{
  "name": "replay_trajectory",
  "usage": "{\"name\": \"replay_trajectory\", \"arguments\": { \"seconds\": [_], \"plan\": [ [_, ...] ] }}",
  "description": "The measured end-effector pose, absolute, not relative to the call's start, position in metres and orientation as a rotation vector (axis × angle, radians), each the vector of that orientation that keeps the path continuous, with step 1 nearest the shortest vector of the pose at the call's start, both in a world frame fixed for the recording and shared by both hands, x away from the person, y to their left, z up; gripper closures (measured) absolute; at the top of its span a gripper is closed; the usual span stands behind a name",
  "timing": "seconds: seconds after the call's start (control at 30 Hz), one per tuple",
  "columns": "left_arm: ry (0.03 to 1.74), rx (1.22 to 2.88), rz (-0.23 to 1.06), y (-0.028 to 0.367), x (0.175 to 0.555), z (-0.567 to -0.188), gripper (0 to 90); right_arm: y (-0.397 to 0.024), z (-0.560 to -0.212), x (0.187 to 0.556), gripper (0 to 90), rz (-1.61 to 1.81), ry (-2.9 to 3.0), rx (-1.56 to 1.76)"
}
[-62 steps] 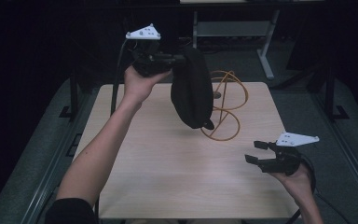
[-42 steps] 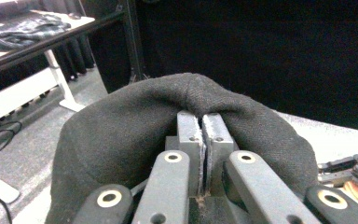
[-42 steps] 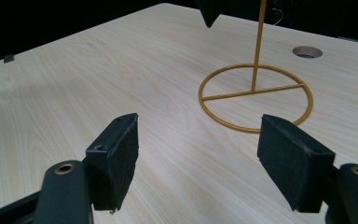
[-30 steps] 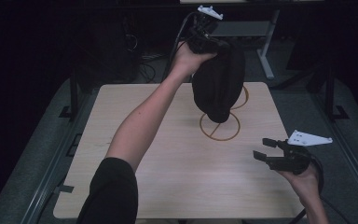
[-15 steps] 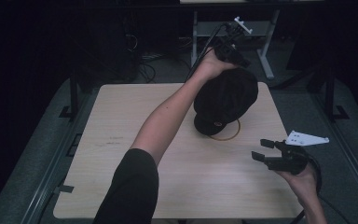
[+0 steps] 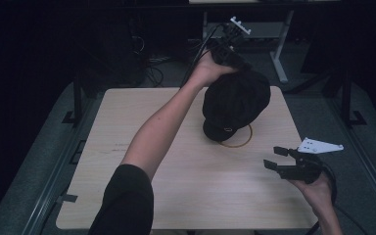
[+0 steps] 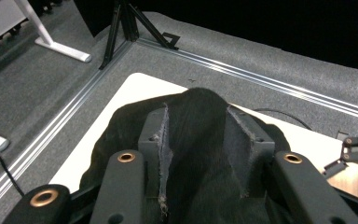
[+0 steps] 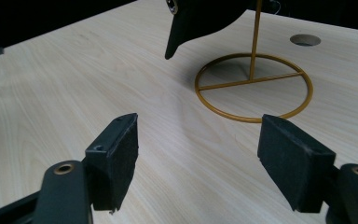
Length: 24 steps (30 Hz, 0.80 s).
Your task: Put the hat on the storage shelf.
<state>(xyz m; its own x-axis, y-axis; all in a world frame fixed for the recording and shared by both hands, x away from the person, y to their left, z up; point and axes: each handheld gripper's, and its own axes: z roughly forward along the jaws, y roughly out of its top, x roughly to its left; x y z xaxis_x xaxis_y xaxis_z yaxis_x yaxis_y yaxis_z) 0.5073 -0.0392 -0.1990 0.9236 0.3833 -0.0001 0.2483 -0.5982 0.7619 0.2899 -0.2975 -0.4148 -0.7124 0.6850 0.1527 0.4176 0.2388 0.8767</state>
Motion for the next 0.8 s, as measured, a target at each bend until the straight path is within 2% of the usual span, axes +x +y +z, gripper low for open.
{"name": "replay_trajectory", "arguments": {
  "seconds": [0.8],
  "plan": [
    [0.533,2.161,0.247,0.039,0.466,-0.206,52.8,-0.288,-0.417,0.286,25.8,1.441,2.255,1.029]
  ]
}}
